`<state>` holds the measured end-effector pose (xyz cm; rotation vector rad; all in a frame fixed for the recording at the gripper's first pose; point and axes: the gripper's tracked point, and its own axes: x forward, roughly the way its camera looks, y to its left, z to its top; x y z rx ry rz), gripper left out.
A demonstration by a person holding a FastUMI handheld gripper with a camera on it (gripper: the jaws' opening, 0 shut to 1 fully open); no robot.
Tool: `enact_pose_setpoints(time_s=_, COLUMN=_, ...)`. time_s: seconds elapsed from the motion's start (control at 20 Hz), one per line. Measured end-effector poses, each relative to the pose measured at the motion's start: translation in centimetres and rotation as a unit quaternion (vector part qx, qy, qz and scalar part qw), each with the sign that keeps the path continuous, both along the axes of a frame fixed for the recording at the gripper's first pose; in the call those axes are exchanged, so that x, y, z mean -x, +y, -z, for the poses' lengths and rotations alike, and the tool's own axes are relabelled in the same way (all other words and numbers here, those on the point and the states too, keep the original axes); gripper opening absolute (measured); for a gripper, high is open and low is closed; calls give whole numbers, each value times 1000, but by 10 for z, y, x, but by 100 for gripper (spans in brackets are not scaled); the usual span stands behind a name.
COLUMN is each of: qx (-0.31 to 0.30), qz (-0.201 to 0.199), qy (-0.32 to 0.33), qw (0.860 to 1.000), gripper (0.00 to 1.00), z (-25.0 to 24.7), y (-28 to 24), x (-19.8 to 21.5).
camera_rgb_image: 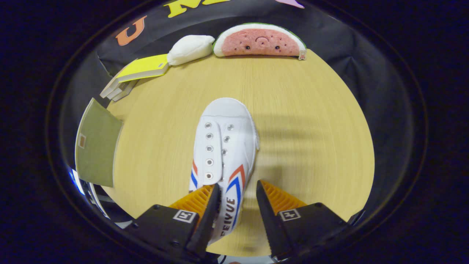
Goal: Open the storage box then place both shoes into the box .Put the left shoe in first, then the right shoe, with the right side of both shoes facing outward in a uniform manner.
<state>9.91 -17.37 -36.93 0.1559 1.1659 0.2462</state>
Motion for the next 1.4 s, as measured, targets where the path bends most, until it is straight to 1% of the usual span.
enact_pose_setpoints(time_s=0.15, qx=14, qz=-8, qy=5, qw=1000, gripper=45, z=-2, y=-5, x=-1)
enact_pose_setpoints(time_s=0.2, qx=15, qz=-6, qy=7, qw=1000, gripper=40, z=-2, y=-6, x=-2)
enact_pose_setpoints(time_s=0.25, qx=13, qz=-2, qy=10, qw=1000, gripper=30, z=-3, y=-8, x=-3)
enact_pose_setpoints(time_s=0.3, qx=12, qz=2, qy=11, qw=1000, gripper=25, z=-4, y=-8, x=-2)
enact_pose_setpoints(time_s=0.35, qx=8, qz=11, qy=13, qw=1000, gripper=16, z=-4, y=-10, x=-3)
enact_pose_setpoints(time_s=0.45, qx=-12, qz=30, qy=19, qw=999, gripper=7, z=-9, y=-7, x=1)
enact_pose_setpoints(time_s=0.65, qx=-60, qz=57, qy=17, qw=996, gripper=6, z=-44, y=28, x=27)
enact_pose_setpoints(time_s=0.85, qx=-94, qz=75, qy=-16, qw=993, gripper=6, z=-109, y=88, x=48)
enact_pose_setpoints(time_s=1.05, qx=-113, qz=79, qy=-53, qw=989, gripper=6, z=-188, y=166, x=64)
enact_pose_setpoints(time_s=1.2, qx=-123, qz=77, qy=-82, qw=986, gripper=6, z=-239, y=232, x=68)
enact_pose_setpoints(time_s=1.3, qx=-121, qz=73, qy=-103, qw=985, gripper=6, z=-260, y=278, x=67)
enact_pose_setpoints(time_s=1.4, qx=-109, qz=66, qy=-118, qw=985, gripper=6, z=-268, y=321, x=67)
